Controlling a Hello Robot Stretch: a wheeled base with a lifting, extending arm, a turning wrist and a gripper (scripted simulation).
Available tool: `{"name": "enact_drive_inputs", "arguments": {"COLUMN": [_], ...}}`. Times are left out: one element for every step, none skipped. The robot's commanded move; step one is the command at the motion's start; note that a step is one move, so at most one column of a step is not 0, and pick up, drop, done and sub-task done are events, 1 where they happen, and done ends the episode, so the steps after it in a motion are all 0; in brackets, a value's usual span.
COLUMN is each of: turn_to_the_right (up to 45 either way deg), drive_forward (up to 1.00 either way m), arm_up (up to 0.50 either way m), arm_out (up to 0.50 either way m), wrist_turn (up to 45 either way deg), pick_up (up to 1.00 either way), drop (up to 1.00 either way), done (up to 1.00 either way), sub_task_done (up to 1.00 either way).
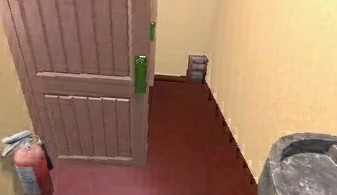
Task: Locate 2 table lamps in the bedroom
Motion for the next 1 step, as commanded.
{"name": "enact_drive_inputs", "arguments": {"turn_to_the_right": [0.0], "drive_forward": [0.85], "arm_up": [0.0], "arm_out": [0.0], "wrist_turn": [0.0], "pick_up": [0.0], "drop": [0.0], "done": [0.0], "sub_task_done": [0.0]}}
